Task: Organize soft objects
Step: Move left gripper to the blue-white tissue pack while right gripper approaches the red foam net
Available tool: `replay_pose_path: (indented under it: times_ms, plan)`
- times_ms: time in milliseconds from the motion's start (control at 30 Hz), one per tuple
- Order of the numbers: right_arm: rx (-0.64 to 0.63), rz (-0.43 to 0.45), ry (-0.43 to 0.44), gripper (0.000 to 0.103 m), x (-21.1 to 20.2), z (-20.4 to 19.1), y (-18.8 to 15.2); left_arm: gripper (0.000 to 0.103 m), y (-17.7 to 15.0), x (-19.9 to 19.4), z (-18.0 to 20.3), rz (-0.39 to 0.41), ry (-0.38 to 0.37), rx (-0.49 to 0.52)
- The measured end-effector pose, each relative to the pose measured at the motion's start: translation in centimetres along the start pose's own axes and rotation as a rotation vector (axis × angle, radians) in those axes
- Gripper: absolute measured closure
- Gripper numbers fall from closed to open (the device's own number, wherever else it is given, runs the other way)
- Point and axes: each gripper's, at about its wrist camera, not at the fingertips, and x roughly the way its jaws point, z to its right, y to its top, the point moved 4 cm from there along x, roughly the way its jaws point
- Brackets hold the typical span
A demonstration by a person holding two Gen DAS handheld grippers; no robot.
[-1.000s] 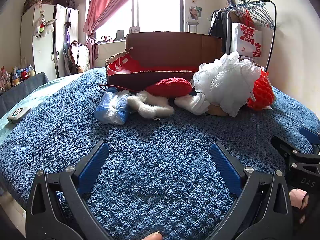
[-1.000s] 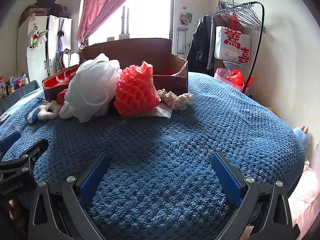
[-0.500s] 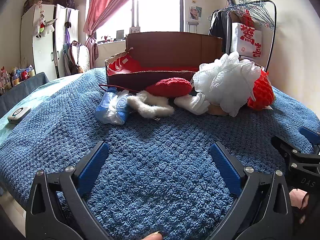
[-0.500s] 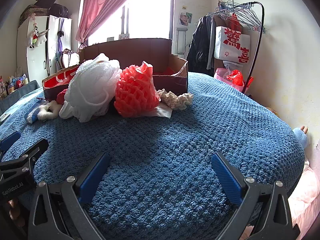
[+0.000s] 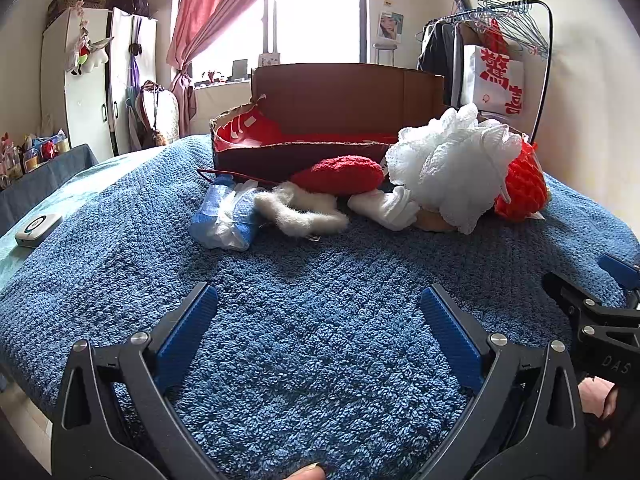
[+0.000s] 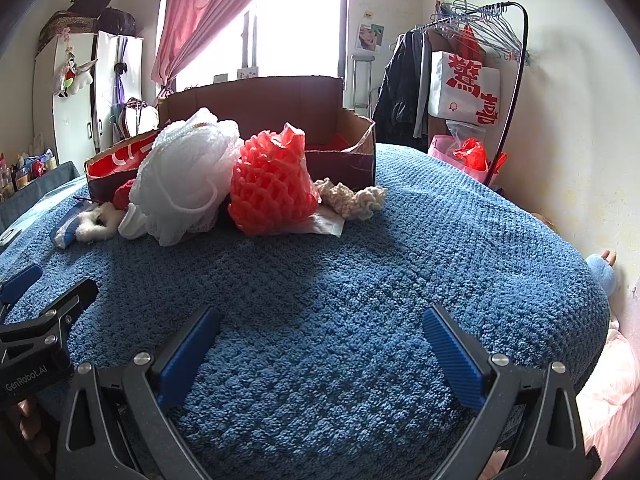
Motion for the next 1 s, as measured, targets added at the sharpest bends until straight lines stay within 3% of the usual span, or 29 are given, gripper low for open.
replay_pose_path:
  times_ms: [300, 767, 1000]
  plan:
    - [0.028, -0.005, 0.012, 0.000, 0.0, 1.0, 1.5, 0.000, 1.0, 0.7, -0.5, -0.005, -0.005, -0.009]
    - [0.025, 0.059, 0.014, 0.000, -0.9, 0.5, 6.1, 0.000, 5.8, 0.4, -2.2, 0.031, 0.020, -0.017]
    - [0.023, 0.062, 0.024, 0.000, 0.1, 0.4, 8.4, 0.000, 8.2, 1.1, -2.1, 0.031, -0.005, 0.003]
